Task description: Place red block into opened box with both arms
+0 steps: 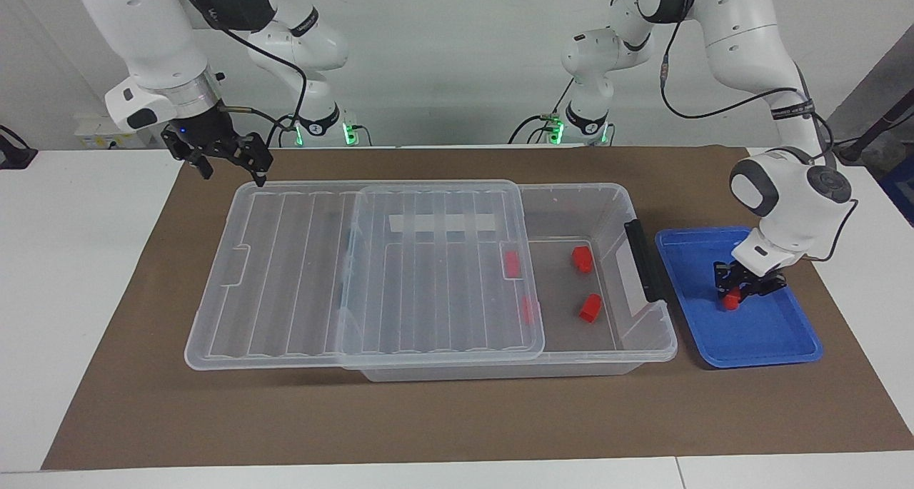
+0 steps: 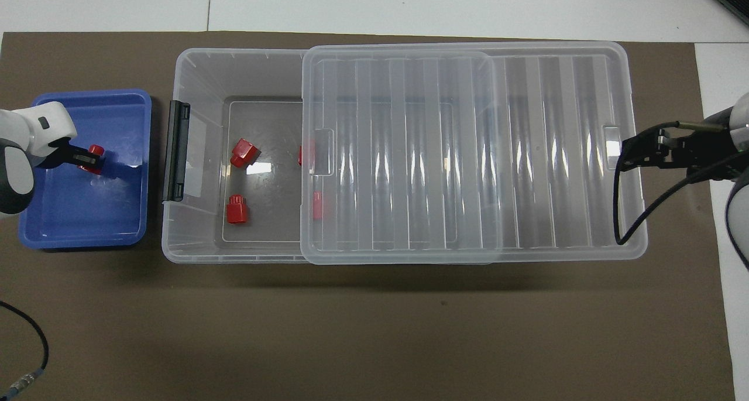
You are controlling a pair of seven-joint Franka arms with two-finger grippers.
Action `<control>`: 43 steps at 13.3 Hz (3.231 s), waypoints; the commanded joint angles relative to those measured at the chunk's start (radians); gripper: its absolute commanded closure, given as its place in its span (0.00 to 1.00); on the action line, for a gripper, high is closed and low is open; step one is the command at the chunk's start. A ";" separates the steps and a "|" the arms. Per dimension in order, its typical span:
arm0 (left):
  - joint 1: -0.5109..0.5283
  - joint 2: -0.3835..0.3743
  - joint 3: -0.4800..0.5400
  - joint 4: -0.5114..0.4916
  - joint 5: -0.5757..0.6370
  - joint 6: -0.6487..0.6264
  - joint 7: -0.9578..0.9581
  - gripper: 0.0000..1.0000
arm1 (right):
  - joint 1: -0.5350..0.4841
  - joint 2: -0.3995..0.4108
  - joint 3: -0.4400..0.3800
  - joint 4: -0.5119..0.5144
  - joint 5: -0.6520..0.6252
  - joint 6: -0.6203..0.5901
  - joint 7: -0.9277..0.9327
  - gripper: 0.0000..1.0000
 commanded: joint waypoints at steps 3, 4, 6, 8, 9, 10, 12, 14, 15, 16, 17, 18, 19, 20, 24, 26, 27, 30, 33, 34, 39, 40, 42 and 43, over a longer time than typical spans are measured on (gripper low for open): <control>-0.070 -0.008 -0.001 0.358 -0.025 -0.494 -0.186 1.00 | -0.008 -0.022 0.004 -0.026 0.017 0.005 0.006 0.00; -0.093 -0.022 -0.003 0.396 -0.026 -0.577 -0.251 1.00 | -0.008 -0.022 0.004 -0.026 0.015 0.005 0.006 0.00; -0.154 -0.062 0.000 0.418 -0.044 -0.669 -0.415 1.00 | -0.008 -0.022 0.004 -0.026 0.017 0.005 0.006 0.00; -0.232 -0.108 0.000 0.418 -0.072 -0.703 -0.614 1.00 | -0.008 -0.022 0.004 -0.026 0.017 0.005 0.006 0.00; -0.275 -0.124 0.000 0.418 -0.097 -0.703 -0.721 1.00 | -0.008 -0.022 0.004 -0.026 0.015 0.005 0.006 0.00; -0.315 -0.141 -0.003 0.418 -0.107 -0.702 -0.815 1.00 | -0.008 -0.022 0.004 -0.026 0.015 0.005 0.006 0.00; -0.421 -0.154 -0.010 0.414 -0.103 -0.661 -1.007 1.00 | -0.008 -0.022 0.004 -0.026 0.017 0.005 0.006 0.00; -0.501 -0.184 -0.009 0.350 -0.095 -0.535 -1.165 1.00 | -0.008 -0.022 0.004 -0.026 0.015 0.005 0.006 0.00; -0.530 -0.215 -0.009 0.275 -0.095 -0.459 -1.181 1.00 | -0.008 -0.022 0.004 -0.026 0.017 0.005 0.006 0.00; -0.547 -0.256 -0.009 0.149 -0.094 -0.344 -1.185 1.00 | -0.008 -0.022 0.004 -0.026 0.017 0.005 0.006 0.00; -0.553 -0.287 -0.009 0.037 -0.094 -0.229 -1.185 1.00 | -0.008 -0.022 0.004 -0.026 0.017 0.005 0.006 0.00; -0.556 -0.296 -0.009 -0.035 -0.092 -0.147 -1.179 1.00 | -0.008 -0.022 0.004 -0.026 0.017 0.005 0.006 0.00; -0.562 -0.287 -0.009 -0.075 -0.082 -0.093 -1.175 1.00 | -0.008 -0.022 0.004 -0.026 0.015 0.005 0.006 0.00; -0.573 -0.286 -0.010 -0.111 -0.042 -0.043 -1.172 1.00 | -0.008 -0.022 0.003 -0.026 0.015 0.005 0.006 0.00; -0.573 -0.281 -0.009 -0.183 0.009 0.051 -1.135 1.00 | -0.008 -0.021 0.004 -0.026 0.017 0.005 0.006 0.00; -0.575 -0.275 -0.009 -0.266 0.075 0.187 -1.155 1.00 | -0.008 -0.022 0.004 -0.026 0.015 0.005 0.006 0.00; -0.572 -0.264 -0.009 -0.284 0.078 0.230 -1.155 1.00 | -0.008 -0.022 0.004 -0.026 0.017 0.005 0.006 0.00; -0.573 -0.215 -0.009 -0.289 0.087 0.281 -1.156 1.00 | -0.008 -0.022 0.004 -0.026 0.017 0.005 0.006 0.00; -0.575 -0.151 -0.007 -0.292 0.133 0.326 -1.168 1.00 | -0.008 -0.022 0.004 -0.026 0.017 0.005 0.006 0.00; -0.576 -0.120 -0.007 -0.297 0.135 0.379 -1.185 1.00 | -0.008 -0.022 0.004 -0.026 0.015 0.005 0.007 0.00; -0.575 -0.074 0.000 -0.309 0.188 0.455 -1.190 1.00 | -0.008 -0.022 -0.002 -0.026 0.017 0.005 0.006 0.00; -0.573 -0.069 0.000 -0.309 0.192 0.455 -1.190 1.00 | -0.008 -0.022 -0.002 -0.026 0.015 0.005 0.003 0.00; -0.576 -0.071 0.003 -0.309 0.193 0.443 -1.189 1.00 | -0.008 -0.022 -0.003 -0.027 0.017 -0.002 0.004 0.00; -0.584 -0.074 0.006 -0.309 0.193 0.426 -1.193 1.00 | -0.010 -0.022 -0.003 -0.027 0.015 0.008 0.001 0.00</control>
